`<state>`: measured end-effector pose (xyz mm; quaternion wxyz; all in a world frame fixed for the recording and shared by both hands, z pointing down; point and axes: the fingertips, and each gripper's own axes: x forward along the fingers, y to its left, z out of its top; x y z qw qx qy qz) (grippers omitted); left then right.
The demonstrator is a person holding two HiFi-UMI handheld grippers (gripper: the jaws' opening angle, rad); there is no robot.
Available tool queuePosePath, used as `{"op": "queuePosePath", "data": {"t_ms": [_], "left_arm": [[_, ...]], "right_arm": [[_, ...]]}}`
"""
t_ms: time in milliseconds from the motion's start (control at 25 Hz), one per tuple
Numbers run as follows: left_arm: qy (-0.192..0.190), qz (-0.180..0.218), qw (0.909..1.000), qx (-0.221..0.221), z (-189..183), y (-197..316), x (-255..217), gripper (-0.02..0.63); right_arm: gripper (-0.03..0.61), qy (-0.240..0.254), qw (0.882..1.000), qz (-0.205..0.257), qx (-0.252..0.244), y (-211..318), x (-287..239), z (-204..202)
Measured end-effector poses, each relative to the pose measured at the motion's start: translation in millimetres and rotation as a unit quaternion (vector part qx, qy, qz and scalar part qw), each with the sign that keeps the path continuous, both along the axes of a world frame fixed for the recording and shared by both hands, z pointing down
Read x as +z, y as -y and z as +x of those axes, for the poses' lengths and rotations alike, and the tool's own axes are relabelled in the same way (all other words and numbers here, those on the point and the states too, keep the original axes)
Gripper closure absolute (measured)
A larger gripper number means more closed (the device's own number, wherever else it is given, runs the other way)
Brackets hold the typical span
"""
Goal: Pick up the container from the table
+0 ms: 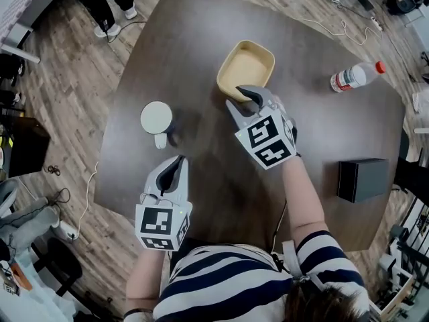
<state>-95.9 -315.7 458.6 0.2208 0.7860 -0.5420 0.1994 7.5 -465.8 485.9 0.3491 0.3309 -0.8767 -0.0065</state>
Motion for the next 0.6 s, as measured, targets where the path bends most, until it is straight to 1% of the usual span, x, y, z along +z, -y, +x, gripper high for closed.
{"op": "queuePosePath", "data": {"t_ms": [80,240,400,520,600], "left_arm": [[0.000,-0.004,1.0000,-0.001,2,2,3,0.614],[0.002,-0.009,0.9999,-0.003,3,6,10,0.614],[0.003,-0.014,0.9999,-0.008,-1,8,17,0.614],[0.002,-0.017,0.9998,-0.010,-3,9,20,0.614],[0.002,-0.017,0.9998,-0.010,-3,9,22,0.614]], "right_arm": [[0.454,-0.013,1.000,0.006,-0.011,5,4,-1],[0.454,-0.037,0.999,0.002,-0.032,7,14,-3],[0.463,-0.086,0.995,0.014,-0.048,5,27,-3],[0.502,-0.118,0.991,0.029,-0.054,7,30,-3],[0.539,-0.127,0.990,0.035,-0.055,7,30,-2]]}}
